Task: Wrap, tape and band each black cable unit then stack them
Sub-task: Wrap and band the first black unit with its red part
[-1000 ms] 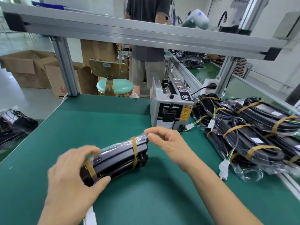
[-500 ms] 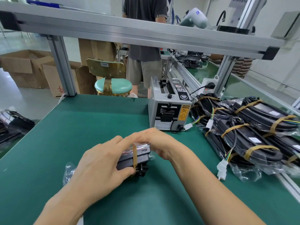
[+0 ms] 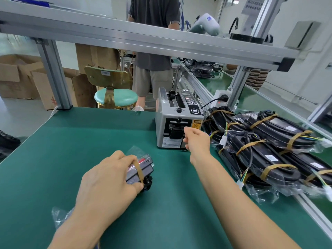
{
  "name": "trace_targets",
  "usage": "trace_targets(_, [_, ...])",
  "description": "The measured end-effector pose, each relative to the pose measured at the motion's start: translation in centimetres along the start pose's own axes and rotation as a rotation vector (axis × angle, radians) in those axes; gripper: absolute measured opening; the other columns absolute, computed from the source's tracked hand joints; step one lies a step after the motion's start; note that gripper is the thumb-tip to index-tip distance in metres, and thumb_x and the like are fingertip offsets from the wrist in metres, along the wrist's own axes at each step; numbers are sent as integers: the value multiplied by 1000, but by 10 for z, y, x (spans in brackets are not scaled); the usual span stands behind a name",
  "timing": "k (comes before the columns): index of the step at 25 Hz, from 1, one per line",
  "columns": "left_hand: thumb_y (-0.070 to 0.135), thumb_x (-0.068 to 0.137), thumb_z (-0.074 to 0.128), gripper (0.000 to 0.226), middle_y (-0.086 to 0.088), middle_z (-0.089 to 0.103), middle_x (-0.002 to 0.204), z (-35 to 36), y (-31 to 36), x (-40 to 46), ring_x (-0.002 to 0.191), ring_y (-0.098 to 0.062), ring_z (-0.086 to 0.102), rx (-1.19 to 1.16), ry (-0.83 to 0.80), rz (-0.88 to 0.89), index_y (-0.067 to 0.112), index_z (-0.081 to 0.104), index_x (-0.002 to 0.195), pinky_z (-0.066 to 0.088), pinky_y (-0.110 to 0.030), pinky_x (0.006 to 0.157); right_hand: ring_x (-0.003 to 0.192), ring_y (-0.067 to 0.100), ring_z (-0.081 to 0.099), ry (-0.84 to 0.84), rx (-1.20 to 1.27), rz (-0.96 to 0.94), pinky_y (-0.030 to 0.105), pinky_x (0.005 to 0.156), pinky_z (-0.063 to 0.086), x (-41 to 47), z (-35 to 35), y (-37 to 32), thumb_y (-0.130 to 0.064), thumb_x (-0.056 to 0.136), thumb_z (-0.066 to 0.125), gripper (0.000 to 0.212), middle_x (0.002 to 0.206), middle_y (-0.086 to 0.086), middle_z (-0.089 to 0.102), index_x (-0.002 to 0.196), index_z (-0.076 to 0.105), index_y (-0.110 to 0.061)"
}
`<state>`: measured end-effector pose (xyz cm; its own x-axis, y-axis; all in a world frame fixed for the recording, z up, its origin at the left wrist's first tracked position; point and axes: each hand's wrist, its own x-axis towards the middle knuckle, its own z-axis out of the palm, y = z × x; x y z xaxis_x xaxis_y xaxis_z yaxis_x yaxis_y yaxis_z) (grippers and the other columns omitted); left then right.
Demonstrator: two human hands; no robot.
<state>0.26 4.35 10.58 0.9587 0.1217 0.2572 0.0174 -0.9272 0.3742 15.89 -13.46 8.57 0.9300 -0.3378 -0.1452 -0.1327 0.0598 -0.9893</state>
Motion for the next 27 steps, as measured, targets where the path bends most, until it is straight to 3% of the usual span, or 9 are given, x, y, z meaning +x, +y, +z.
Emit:
trace_targets(5, [51,72,62,31,14,48,94,2,1,-4,81,-6,48,-6,14,-21,40,52,99,29,-12,57,63,19,46,73,-35,45,26,52,35,24,18,-2,-16,85,68,19,66,2,55,67,62,-19])
trace_targets(11, [50,73,61,31,15,47,95,2,3,-5,82,-7,46,-2,11,-26,40,51,101,29,-15,57,47,17,37,173,-46,84,27,51,35,30,26,-3,-17,76,77,26,56,1,49,59,58,-17])
trace_targets(16, [50,73,61,32,15,48,94,4,3,-8,83,-6,47,-18,42,-23,40,51,101,38,-19,64,48,15,32,161,88,139,23,43,28,27,26,-4,-10,81,69,27,60,0,44,63,50,-14])
trace_targets(19, [50,72,61,33,15,48,94,4,3,-8,83,-6,48,-28,48,-29,40,51,101,39,-21,64,38,10,25,111,151,157,19,33,21,25,14,-2,-9,84,64,32,54,-2,36,62,43,-16])
trace_targets(21, [51,71,62,33,16,48,94,3,2,-7,82,-6,47,-32,43,-37,42,51,101,36,-18,61,43,10,32,81,92,112,21,40,29,24,9,2,-11,86,64,26,56,-4,41,64,50,-17])
trace_targets(24, [50,70,64,34,17,49,93,4,2,-7,81,-5,46,-51,40,-45,43,52,101,27,-10,58,69,12,53,117,-44,-36,26,69,41,23,15,7,-20,87,68,10,69,-9,59,77,68,-18])
trace_targets(27, [50,70,64,33,17,49,93,3,2,-7,81,-5,46,-55,32,-44,42,52,100,25,-8,57,70,16,56,191,-144,-87,26,71,40,24,27,6,-24,84,71,27,64,-11,57,58,61,-26])
